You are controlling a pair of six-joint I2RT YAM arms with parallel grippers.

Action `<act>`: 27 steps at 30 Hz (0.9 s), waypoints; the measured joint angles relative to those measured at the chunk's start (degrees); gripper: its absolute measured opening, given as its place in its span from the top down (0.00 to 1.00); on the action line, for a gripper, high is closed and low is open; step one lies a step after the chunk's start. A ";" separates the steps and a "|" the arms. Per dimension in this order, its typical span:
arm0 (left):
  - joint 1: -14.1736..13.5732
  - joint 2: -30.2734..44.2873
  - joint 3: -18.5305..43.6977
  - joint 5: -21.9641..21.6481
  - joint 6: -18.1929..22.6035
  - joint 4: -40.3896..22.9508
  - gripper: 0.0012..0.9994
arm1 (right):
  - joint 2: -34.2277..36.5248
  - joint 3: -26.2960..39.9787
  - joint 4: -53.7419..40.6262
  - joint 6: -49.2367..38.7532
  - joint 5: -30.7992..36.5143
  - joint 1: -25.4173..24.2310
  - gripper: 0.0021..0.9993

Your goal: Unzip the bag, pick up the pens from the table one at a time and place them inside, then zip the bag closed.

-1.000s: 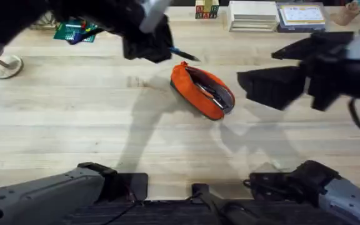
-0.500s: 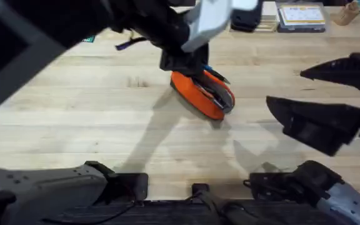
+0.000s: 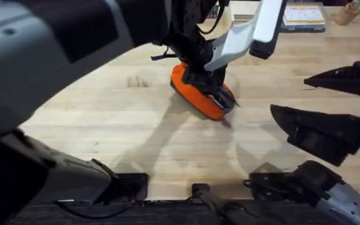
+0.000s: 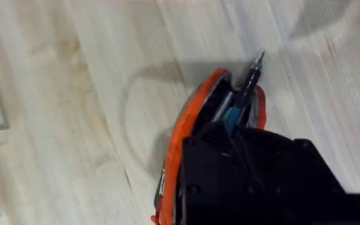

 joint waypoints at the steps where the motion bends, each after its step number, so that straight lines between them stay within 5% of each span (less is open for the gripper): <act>1: 0.01 0.57 0.00 0.06 0.02 0.00 0.96 | 0.00 0.00 -0.02 -0.01 0.00 0.00 0.00; 11: 0.65 3.62 -0.02 -0.65 0.06 0.44 0.96 | 0.00 0.00 -0.02 -0.02 0.00 0.00 0.00; 20: 6.36 8.13 -0.02 -2.14 0.11 2.16 0.96 | 0.00 0.00 -0.04 0.00 0.00 0.02 0.00; 27: 6.78 8.15 -0.02 -1.40 0.19 2.34 0.96 | 0.00 0.00 -0.02 -0.02 0.00 0.00 0.00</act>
